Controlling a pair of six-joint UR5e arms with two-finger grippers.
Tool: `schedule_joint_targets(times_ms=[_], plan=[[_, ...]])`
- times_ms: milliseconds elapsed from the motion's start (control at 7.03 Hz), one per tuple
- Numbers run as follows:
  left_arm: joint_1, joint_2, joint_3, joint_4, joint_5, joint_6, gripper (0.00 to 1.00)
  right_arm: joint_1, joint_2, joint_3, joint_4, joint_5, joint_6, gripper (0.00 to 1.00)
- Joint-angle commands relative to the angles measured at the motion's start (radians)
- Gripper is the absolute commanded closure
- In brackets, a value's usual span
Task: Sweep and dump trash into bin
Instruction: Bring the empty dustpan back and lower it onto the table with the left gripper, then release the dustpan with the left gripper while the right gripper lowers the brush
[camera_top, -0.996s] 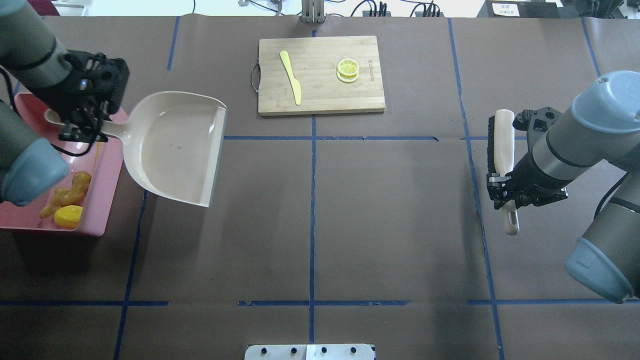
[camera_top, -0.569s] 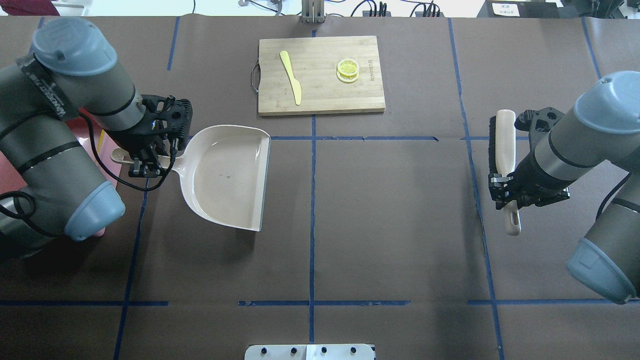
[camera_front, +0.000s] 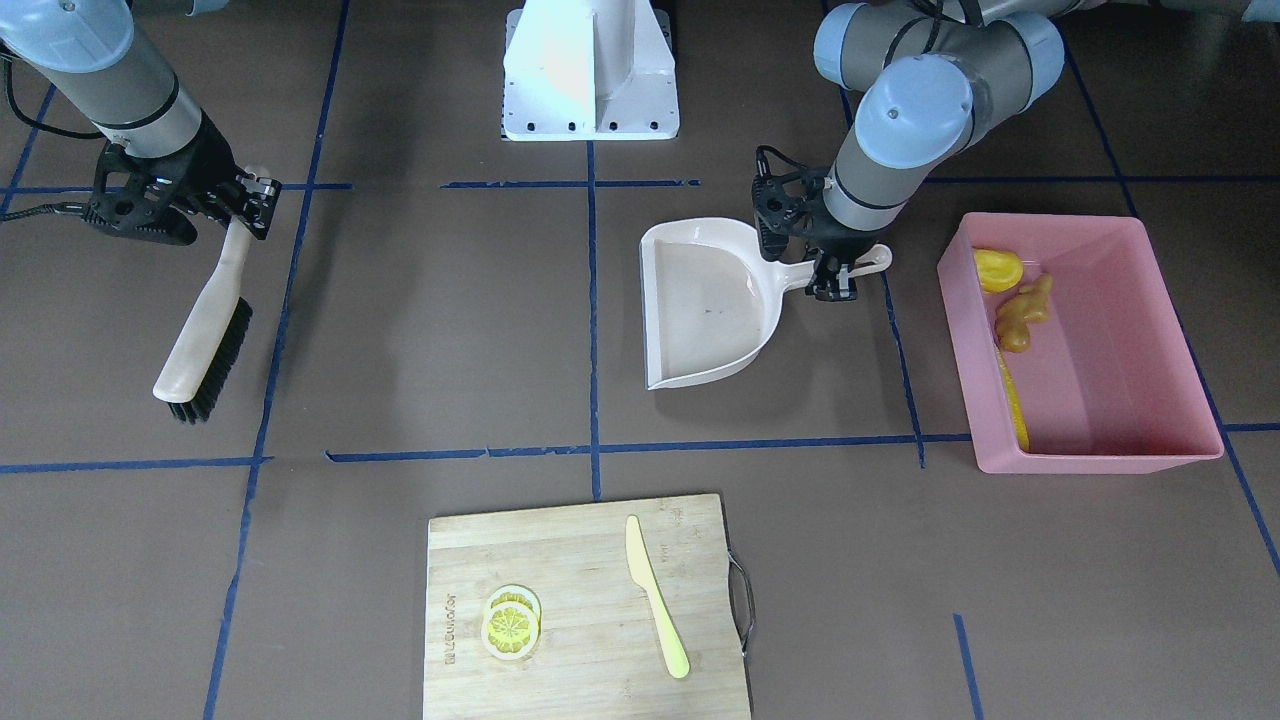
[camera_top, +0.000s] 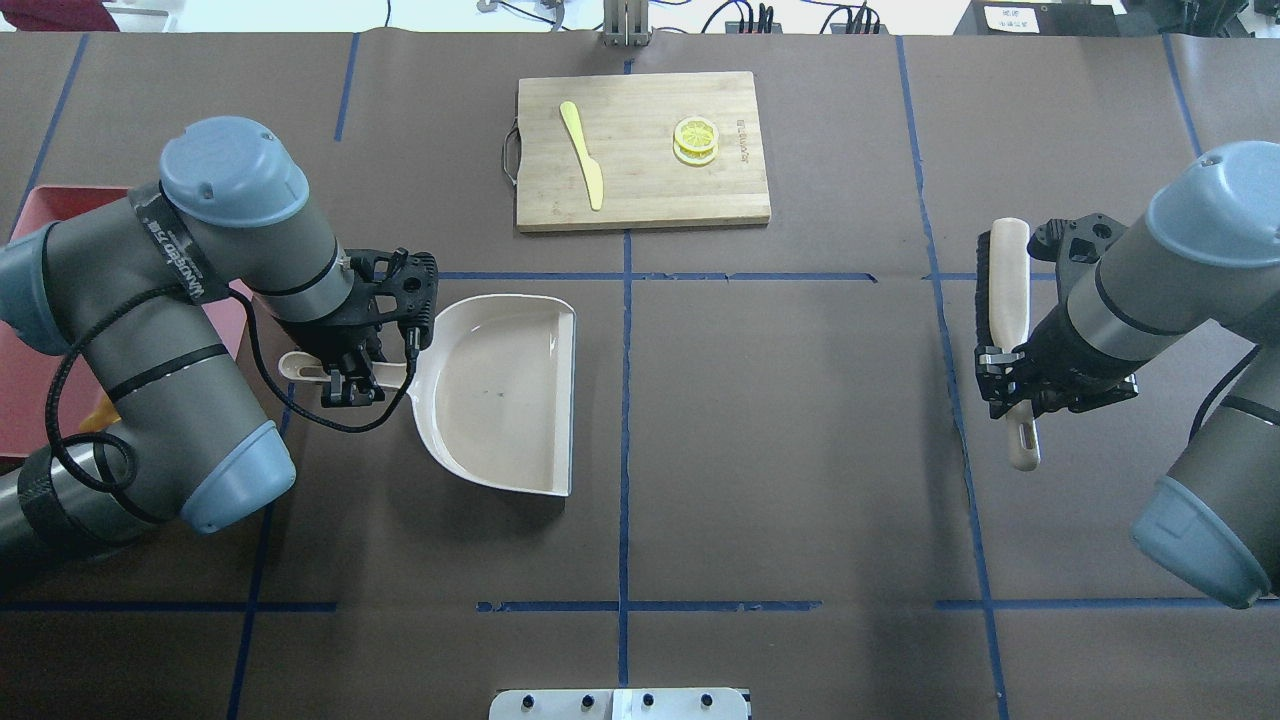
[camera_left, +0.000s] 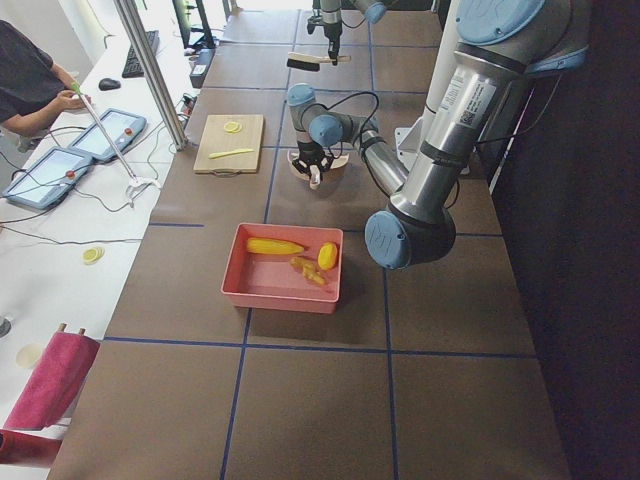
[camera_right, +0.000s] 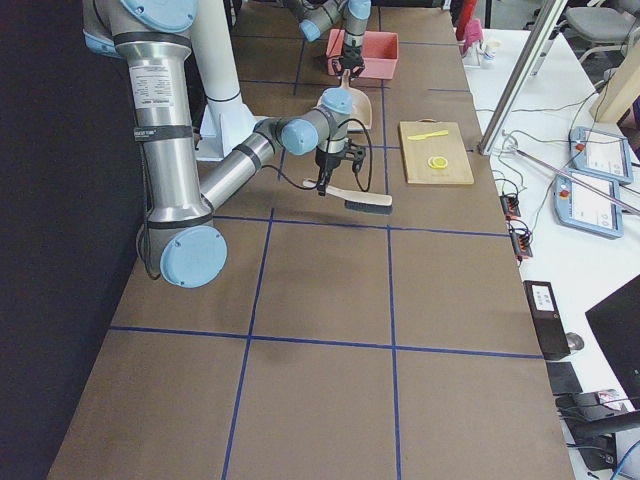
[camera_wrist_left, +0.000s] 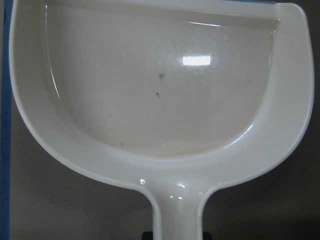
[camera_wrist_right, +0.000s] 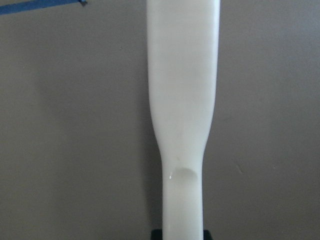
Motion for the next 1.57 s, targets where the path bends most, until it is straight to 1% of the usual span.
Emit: schedule_joint_targets(times_ms=[0, 142, 285, 427, 569, 711, 854, 996, 1138, 1280, 1423], plan=[[0.035, -0.001, 0.015, -0.018, 0.001, -0.021, 0.69, 0.000, -0.007, -0.003, 0.000, 0.000, -0.001, 1.00], [0.036, -0.006, 0.016, -0.018, 0.001, -0.018, 0.66, 0.001, -0.019, -0.003, 0.003, 0.001, -0.004, 1.00], [0.038, -0.008, 0.016, -0.018, 0.001, -0.024, 0.45, 0.003, -0.043, 0.003, 0.003, 0.002, -0.064, 1.00], [0.036, -0.006, 0.015, -0.023, 0.001, -0.023, 0.30, 0.009, -0.077, 0.015, 0.006, 0.002, -0.087, 1.00], [0.033, -0.003, 0.012, -0.031, 0.002, -0.026, 0.02, 0.027, -0.111, 0.021, 0.007, 0.005, -0.139, 1.00], [0.024, 0.002, 0.001, -0.031, 0.004, -0.024, 0.00, 0.041, -0.163, 0.044, 0.007, 0.009, -0.189, 1.00], [-0.006, 0.006, -0.005, -0.031, 0.007, -0.026, 0.00, 0.050, -0.188, 0.046, 0.007, 0.011, -0.211, 0.99], [-0.064, 0.006, -0.014, -0.029, 0.008, -0.027, 0.00, 0.051, -0.238, 0.045, 0.007, 0.009, -0.274, 0.98], [-0.135, 0.011, -0.013, -0.022, 0.008, -0.027, 0.00, 0.052, -0.275, 0.040, 0.007, 0.009, -0.297, 0.96], [-0.210, 0.049, -0.011, -0.018, 0.007, -0.026, 0.00, 0.054, -0.315, 0.034, 0.007, 0.009, -0.343, 0.96], [-0.280, 0.057, -0.007, -0.012, 0.007, -0.026, 0.00, 0.055, -0.333, 0.023, 0.014, 0.008, -0.369, 0.96]])
